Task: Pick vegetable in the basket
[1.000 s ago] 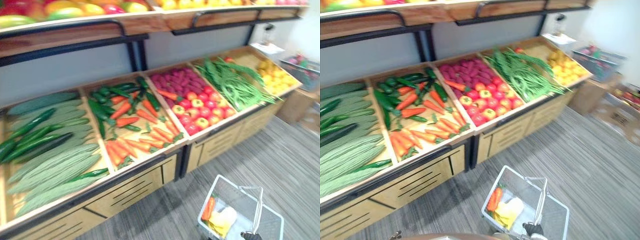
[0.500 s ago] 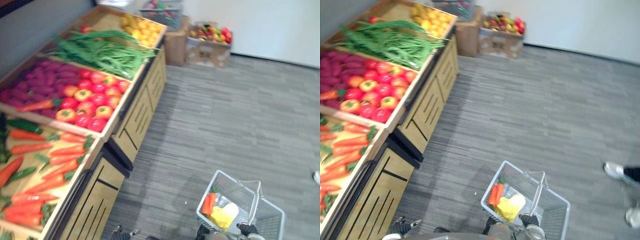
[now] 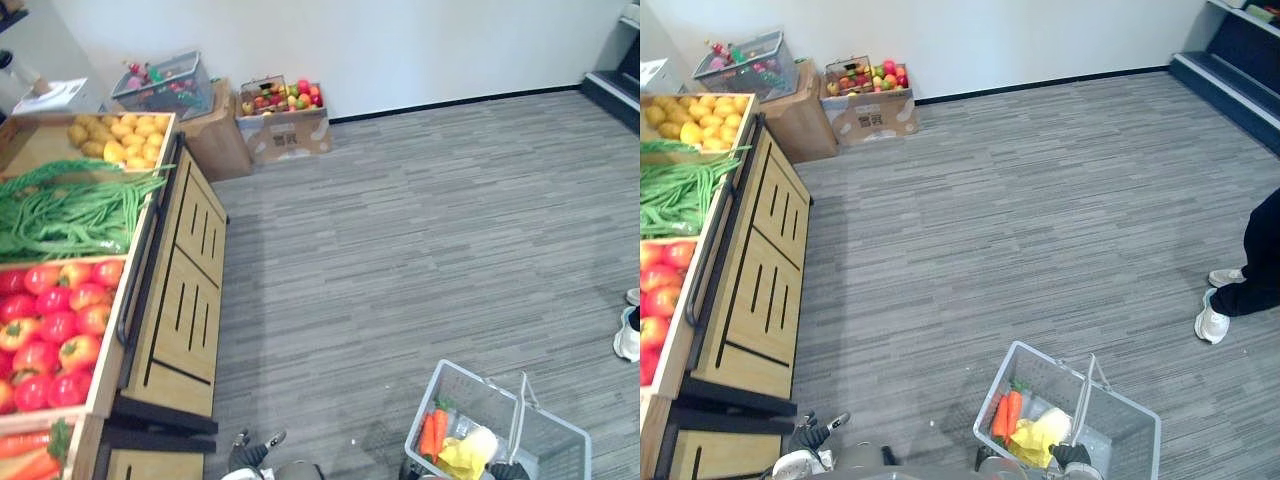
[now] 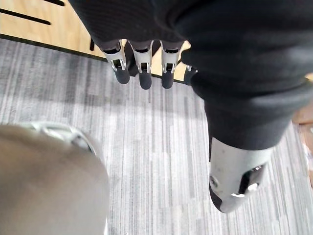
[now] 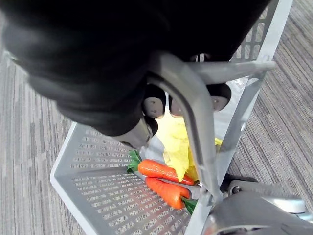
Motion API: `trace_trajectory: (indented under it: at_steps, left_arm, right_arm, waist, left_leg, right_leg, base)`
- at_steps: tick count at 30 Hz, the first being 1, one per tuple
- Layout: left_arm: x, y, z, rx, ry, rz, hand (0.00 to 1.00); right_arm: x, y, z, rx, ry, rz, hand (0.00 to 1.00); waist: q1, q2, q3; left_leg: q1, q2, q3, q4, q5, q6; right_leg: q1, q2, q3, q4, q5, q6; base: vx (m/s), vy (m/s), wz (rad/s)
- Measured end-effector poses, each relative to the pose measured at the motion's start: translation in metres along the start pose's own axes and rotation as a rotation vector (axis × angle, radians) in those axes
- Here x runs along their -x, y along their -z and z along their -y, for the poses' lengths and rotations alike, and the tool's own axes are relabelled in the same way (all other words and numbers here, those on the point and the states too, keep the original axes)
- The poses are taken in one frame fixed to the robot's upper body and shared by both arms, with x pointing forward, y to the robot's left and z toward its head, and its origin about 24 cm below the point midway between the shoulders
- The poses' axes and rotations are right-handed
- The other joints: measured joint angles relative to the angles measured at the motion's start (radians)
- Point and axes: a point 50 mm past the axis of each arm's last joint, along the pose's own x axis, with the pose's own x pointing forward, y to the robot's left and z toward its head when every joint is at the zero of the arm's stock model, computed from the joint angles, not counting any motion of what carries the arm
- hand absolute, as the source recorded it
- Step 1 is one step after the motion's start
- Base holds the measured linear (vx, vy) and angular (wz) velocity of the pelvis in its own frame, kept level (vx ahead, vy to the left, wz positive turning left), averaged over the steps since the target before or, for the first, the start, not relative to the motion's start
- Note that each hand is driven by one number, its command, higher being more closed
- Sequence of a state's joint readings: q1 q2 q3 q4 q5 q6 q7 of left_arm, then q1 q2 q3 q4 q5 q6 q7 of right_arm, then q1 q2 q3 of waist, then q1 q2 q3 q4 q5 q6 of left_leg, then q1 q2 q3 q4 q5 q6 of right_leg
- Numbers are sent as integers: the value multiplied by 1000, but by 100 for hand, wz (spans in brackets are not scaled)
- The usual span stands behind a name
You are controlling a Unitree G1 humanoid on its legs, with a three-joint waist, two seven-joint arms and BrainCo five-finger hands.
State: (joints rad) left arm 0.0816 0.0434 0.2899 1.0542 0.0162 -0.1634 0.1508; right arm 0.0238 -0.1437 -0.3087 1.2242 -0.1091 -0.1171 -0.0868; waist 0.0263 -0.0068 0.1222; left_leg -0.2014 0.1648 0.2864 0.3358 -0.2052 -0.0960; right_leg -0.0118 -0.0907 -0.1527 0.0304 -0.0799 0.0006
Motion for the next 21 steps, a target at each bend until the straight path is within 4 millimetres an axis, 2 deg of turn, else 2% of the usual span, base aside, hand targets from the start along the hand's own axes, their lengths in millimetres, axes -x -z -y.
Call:
trace_trajectory:
  at_steps: [1,2,3,4,6,8,10,12,13,15,16,17,18,19,21]
  left_arm:
    - [0,1,1,2,2,-2,0]
    - [1,3,3,12,5,-8,0]
    - [2,5,5,24,5,-17,0]
    - [2,5,3,39,-6,-18,0]
    - [1,0,1,46,-13,0,0]
    - [0,-3,-1,54,-21,15,0]
    - [0,-3,-2,47,-21,16,0]
    - [-1,-3,-4,24,-20,14,0]
    - [0,-2,-3,13,-13,11,0]
    - [0,-1,-2,-19,-2,8,0]
    - [0,-2,-1,-42,6,13,0]
    - [-1,-4,-3,-91,18,24,0]
    - [-1,-3,-5,-118,23,24,0]
    - [-1,-1,-6,-145,25,21,0]
    - [-1,-1,-7,-148,24,20,0]
  right_arm:
    - [0,1,1,0,2,0,100]
    - [0,1,3,2,9,5,100]
    - [0,0,5,8,16,13,100]
    - [2,-2,-1,12,1,34,100]
    - [3,-5,-8,21,-7,64,100]
    - [4,-7,-15,41,-29,78,100]
    - [5,-8,-24,38,-53,85,100]
    - [7,-7,-35,19,-80,83,100]
    - [8,-7,-39,9,-94,87,100]
    - [5,-21,-37,-21,-90,125,100]
    - [4,-24,-36,-20,-89,135,100]
    - [4,-25,-34,-17,-86,141,100]
    - [4,-24,-35,-13,-88,144,100]
    - [5,-23,-38,-12,-100,141,100]
    - [5,-27,-43,-17,-110,148,100]
  waist:
    - [1,7,-1]
    - [7,25,4]
    - [11,34,1]
    - [8,30,-5]
    - [6,4,4]
    - [29,-19,-2]
    - [49,-31,-11]
    - [51,-39,-23]
    - [51,-37,-27]
    - [58,-29,-30]
    - [55,-31,-30]
    - [42,-39,-28]
    - [31,-46,-30]
    - [26,-55,-36]
    - [29,-51,-36]
  left_leg:
    - [-6,-18,-43,-79,24,-3]
    - [-6,-34,-116,-188,96,-17]
    - [2,-46,-135,-197,155,-14]
    - [-4,-65,-129,-193,162,2]
    - [-4,-93,-112,-196,150,24]
    - [14,-111,-72,-192,131,56]
    - [40,-115,-32,-192,113,74]
    - [64,-120,-13,-193,87,77]
    - [83,-113,7,-197,69,77]
    - [137,-102,38,-217,60,81]
    - [156,-105,37,-222,57,86]
    - [193,-117,28,-227,45,104]
    - [213,-122,16,-229,35,114]
    - [235,-121,1,-231,31,113]
    - [243,-101,-22,-230,31,113]
  right_leg:
    - [1,0,6,0,-2,8]
    - [10,6,21,-1,-9,28]
    - [23,6,27,-13,-11,41]
    - [39,-10,23,-32,-3,55]
    - [32,-46,20,-23,-5,71]
    - [34,-68,29,-19,-11,89]
    - [35,-82,41,-12,-4,108]
    - [22,-88,55,19,-9,118]
    - [-8,-86,62,87,-14,126]
    - [-118,-87,77,330,-24,130]
    - [-147,-96,74,413,-24,130]
    - [-183,-126,51,555,-24,129]
    - [-196,-148,30,620,-32,131]
    - [-198,-166,-12,654,-55,104]
    - [-221,-162,-78,624,-101,89]
  base:
    - [84,258,-58]
    - [153,266,-44]
    - [257,306,-33]
    - [258,241,-8]
    - [240,215,7]
    - [210,143,-25]
    - [256,80,-54]
    - [242,61,-54]
    - [232,78,-64]
    - [217,97,-62]
    - [212,99,-6]
    - [283,86,31]
    - [262,41,55]
    - [264,-13,51]
    - [217,-87,34]
